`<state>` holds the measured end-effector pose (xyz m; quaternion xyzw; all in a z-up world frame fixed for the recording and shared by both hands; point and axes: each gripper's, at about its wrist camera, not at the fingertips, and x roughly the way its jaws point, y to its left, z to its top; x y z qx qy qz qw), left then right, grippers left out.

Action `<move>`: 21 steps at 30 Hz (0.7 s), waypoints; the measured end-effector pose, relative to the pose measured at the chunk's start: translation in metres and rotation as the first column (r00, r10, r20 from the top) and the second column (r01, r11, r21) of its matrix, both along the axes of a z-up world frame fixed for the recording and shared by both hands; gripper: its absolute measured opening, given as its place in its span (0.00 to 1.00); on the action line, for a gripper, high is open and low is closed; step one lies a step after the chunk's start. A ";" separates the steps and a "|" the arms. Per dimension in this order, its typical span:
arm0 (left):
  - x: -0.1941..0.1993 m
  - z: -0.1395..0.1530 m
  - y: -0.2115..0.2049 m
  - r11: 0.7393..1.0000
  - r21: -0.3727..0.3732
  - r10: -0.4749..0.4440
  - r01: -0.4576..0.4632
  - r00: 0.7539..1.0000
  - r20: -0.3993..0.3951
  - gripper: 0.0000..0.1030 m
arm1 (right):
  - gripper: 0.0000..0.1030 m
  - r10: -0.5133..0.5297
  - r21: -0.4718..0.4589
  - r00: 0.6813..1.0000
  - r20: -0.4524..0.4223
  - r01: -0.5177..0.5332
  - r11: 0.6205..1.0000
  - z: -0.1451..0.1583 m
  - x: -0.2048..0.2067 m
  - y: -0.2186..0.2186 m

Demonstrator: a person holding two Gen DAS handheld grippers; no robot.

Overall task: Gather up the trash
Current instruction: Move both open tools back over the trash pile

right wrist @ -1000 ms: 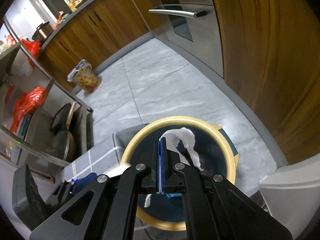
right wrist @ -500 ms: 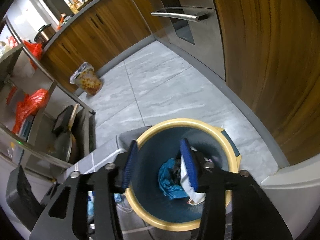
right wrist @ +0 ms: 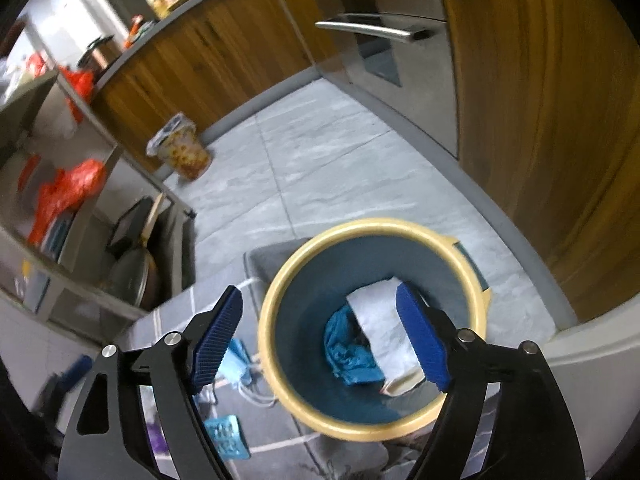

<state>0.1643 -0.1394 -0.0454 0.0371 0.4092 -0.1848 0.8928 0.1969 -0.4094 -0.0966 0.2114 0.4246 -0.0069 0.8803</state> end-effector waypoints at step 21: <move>-0.049 0.001 0.238 0.893 -0.069 0.440 -0.444 0.895 -0.067 0.94 | 0.92 0.263 -0.199 0.961 0.086 -0.242 0.950 0.025 -0.019 0.126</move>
